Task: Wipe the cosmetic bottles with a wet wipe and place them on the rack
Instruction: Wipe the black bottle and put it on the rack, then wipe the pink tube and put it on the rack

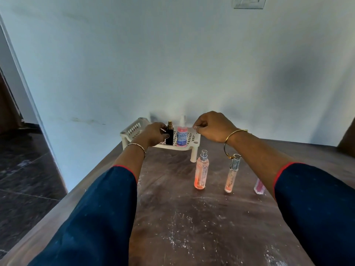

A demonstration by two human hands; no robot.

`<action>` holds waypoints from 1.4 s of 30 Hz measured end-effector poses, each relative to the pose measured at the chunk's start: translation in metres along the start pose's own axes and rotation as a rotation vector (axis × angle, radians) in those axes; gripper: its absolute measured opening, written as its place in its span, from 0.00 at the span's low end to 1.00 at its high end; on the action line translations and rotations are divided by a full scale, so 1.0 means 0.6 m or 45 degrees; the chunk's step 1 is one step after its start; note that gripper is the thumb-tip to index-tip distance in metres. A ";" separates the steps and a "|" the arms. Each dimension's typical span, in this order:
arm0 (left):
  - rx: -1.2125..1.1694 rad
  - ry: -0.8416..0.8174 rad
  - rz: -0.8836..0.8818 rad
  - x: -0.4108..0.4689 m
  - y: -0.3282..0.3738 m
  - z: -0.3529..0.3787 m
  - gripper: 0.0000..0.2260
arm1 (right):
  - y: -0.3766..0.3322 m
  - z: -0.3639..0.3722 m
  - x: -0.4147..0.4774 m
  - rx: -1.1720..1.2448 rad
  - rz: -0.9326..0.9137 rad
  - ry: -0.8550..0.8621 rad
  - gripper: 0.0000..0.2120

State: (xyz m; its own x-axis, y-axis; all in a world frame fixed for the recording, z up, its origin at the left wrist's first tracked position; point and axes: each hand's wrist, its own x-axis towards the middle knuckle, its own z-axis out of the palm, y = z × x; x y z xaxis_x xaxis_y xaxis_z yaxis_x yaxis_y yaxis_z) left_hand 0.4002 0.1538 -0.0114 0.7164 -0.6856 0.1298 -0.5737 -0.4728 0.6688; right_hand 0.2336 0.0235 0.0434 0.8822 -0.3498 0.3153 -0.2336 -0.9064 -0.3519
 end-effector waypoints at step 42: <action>0.836 -0.134 0.457 -0.177 0.353 0.207 0.22 | 0.260 -0.128 -0.375 0.464 0.450 0.187 0.07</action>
State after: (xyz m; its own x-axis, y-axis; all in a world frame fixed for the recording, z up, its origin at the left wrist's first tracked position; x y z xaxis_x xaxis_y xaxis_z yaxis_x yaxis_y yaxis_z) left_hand 0.1536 0.0579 0.0256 0.4182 -0.8933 0.1648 -0.9069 -0.4208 0.0205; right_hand -0.0326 -0.0573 -0.0144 0.7026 -0.6723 0.2332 -0.3258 -0.5953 -0.7345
